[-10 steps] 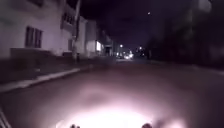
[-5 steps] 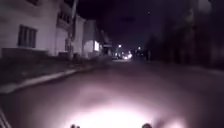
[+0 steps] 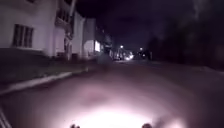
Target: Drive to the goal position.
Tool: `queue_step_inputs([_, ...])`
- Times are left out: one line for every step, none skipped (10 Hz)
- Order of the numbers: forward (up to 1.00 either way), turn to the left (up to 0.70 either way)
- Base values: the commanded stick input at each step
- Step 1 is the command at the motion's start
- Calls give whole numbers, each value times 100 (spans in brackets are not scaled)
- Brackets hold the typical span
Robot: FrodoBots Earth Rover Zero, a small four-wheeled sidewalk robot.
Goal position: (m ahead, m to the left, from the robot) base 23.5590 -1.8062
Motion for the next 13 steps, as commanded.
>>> queue_step_inputs([100,-15])
queue_step_inputs([100,-40])
queue_step_inputs([100,-40])
queue_step_inputs([100,-37])
queue_step_inputs([100,0])
queue_step_inputs([100,0])
queue_step_inputs([100,0])
queue_step_inputs([100,0])
queue_step_inputs([100,0])
queue_step_inputs([100,0])
queue_step_inputs([100,0])
queue_step_inputs([100,0])
queue_step_inputs([100,0])
